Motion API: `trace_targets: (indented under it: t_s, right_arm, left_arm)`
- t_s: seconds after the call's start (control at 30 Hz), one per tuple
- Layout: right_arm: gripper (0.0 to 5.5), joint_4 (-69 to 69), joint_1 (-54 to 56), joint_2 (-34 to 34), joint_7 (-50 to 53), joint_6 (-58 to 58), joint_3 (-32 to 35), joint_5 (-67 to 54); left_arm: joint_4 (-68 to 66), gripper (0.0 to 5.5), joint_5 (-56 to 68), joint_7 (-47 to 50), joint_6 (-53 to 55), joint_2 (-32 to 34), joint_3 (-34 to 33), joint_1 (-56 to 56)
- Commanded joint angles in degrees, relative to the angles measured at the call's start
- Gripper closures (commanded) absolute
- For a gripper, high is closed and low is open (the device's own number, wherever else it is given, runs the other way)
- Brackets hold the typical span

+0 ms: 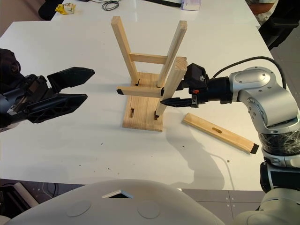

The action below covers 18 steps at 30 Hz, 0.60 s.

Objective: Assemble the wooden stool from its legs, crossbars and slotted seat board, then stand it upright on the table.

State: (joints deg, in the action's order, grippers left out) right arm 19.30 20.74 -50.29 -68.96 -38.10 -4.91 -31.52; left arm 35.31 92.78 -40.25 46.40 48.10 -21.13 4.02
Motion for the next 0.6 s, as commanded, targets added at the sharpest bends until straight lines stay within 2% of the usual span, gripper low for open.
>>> trace_targets:
  t_s: [0.03, 0.37, 0.6]
  right_arm:
    - [3.45, 1.6, -1.5, 0.5, 0.8, 0.4, 0.6, -0.7]
    - [3.45, 2.0, -4.1, 1.1, 1.1, 2.6, -0.4, 0.7]
    - [3.45, -0.8, -2.0, 1.9, 1.2, 5.5, -0.8, 2.2]
  left_arm:
    - [-0.3, 1.81, 0.1, 0.5, 0.1, 0.7, 0.8, 1.9]
    - [-0.6, 1.81, 1.0, 1.2, 0.1, 0.7, 0.7, 2.9]
    - [-0.4, 1.81, 1.2, 1.6, 0.1, 0.7, 0.9, 3.1]
